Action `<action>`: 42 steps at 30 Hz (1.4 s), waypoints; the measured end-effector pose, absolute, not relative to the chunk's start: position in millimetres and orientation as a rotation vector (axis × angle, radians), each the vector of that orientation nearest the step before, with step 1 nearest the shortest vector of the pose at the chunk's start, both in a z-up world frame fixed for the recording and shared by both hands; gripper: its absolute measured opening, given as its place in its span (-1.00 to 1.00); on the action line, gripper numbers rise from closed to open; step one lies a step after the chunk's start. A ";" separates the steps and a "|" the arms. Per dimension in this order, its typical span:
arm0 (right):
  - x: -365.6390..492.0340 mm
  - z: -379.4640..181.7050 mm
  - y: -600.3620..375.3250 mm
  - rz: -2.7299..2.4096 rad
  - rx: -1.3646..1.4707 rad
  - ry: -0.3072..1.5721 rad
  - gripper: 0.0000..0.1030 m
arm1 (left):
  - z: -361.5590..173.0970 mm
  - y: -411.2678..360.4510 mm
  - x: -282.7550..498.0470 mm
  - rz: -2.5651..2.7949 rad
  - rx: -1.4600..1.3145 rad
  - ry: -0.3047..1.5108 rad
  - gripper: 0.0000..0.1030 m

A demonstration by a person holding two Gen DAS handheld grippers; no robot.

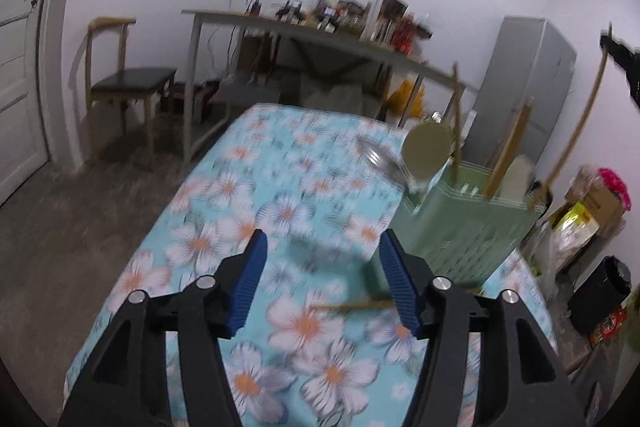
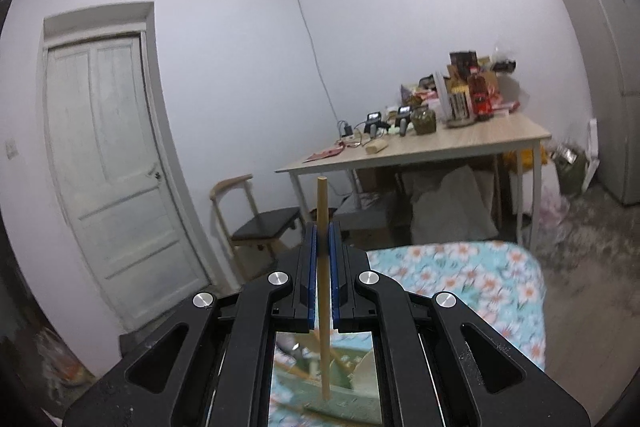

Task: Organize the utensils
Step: 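Drop the chopstick bundle into the green holder and open the left tool, then drop the chopstick into the green holder and open the right tool, then move both tools down toward the two chopsticks left on the quilt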

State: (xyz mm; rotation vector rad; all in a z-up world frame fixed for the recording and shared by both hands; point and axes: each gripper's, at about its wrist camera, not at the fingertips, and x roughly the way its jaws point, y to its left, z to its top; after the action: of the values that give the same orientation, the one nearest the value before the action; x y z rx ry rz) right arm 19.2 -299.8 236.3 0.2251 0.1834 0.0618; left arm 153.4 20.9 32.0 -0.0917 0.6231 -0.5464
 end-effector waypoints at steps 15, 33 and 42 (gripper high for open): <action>62.3 204.2 -285.7 0.001 0.090 0.255 -0.92 | 6.9 7.8 164.6 -0.415 0.045 0.721 0.45; 53.7 194.2 -291.8 -0.004 0.140 0.317 0.22 | 12.2 9.3 164.8 -0.384 0.062 0.705 0.45; 25.2 192.0 -307.1 0.002 0.268 0.316 0.33 | 11.8 10.5 163.7 -0.383 0.062 0.708 0.47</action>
State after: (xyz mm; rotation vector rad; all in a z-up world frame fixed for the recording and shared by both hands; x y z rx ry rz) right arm 25.2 -307.1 192.0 0.2678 0.3164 0.0016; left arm 163.7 10.5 11.8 0.0617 0.7079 -0.3831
